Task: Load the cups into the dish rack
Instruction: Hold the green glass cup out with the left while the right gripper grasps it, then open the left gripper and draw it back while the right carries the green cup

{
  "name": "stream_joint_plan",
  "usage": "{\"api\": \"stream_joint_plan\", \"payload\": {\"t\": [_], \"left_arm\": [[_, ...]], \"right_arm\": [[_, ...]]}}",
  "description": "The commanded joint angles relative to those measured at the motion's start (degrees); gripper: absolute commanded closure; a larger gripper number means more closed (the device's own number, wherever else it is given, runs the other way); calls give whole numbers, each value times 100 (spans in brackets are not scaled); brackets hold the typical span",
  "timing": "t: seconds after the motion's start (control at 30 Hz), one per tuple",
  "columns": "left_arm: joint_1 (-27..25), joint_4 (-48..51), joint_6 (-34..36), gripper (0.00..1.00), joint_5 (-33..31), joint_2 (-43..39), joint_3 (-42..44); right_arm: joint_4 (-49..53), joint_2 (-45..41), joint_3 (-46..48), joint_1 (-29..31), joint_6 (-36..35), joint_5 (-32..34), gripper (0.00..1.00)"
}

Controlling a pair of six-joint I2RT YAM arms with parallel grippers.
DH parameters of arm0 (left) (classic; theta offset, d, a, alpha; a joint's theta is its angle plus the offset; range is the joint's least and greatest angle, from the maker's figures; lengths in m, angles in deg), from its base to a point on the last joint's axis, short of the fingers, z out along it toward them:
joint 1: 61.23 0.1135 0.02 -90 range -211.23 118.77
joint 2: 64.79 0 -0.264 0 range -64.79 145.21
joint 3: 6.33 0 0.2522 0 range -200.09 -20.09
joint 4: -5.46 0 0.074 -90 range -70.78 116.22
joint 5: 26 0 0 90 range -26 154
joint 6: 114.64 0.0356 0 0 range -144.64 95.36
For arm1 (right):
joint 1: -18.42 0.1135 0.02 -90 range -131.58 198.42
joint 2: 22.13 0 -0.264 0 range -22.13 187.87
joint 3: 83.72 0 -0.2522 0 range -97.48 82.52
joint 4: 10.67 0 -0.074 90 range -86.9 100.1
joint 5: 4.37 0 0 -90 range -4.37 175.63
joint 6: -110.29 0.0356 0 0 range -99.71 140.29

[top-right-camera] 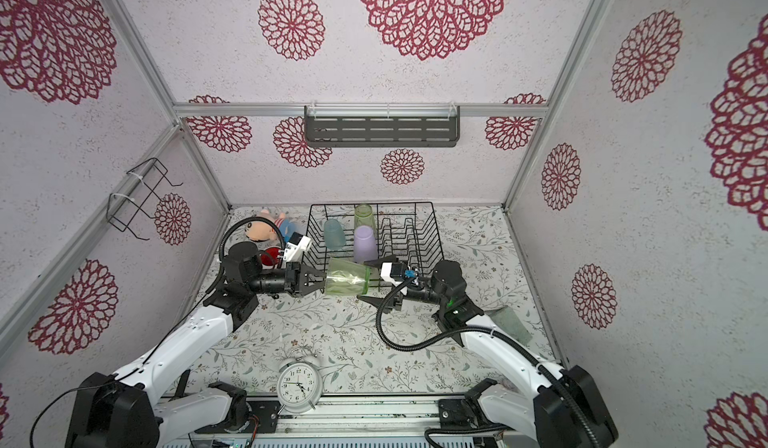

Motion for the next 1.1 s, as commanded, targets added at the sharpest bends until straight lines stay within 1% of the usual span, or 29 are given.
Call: {"api": "stream_joint_plan", "payload": {"t": [0.0, 0.27, 0.43, 0.47, 0.53, 0.57, 0.67, 0.73, 0.77, 0.87, 0.97, 1.03, 1.07], "left_arm": [[-78, -284, -22, 100, 116, 93, -6], [-78, -300, -7, 100, 87, 269, 40], [-79, -366, -26, 100, 51, 300, 64], [-71, -349, -17, 92, 43, 297, 64], [-7, -187, 58, 68, 4, 309, 55], [59, -70, 119, 60, -45, 309, 62], [397, 256, 240, 39, -245, 268, 173], [650, 896, 544, 30, -618, 227, 220], [783, 1130, 609, 29, -773, 223, 267], [1143, 1387, 598, 27, -1037, 62, 476], [1486, 2160, 924, 26, -1468, -312, 450], [1705, 2954, 1303, 24, -1930, -603, 315], [1812, 3365, 1421, 22, -2221, -731, 241]], "right_arm": [[-757, 66, -190, 51, 407, -276, 22], [-1730, 343, -83, 130, 1002, -383, 23], [-1749, 494, -145, 166, 1073, -224, 29], [-1771, 526, -161, 166, 1143, -119, 30], [-1725, 584, -225, 165, 1298, 29, 32], [-1565, 620, -309, 166, 1379, 129, 34], [-547, 666, -726, 182, 1441, 388, 37], [364, 714, -1087, 213, 1297, 619, 39], [907, 761, -1319, 267, 1117, 773, 40], [2431, 1044, -2110, 413, 570, 1098, 41], [3741, 1445, -3023, 529, 508, 1782, 44], [4569, 1773, -3624, 593, 554, 2145, 46], [4954, 1958, -3957, 623, 627, 2332, 47]]}}
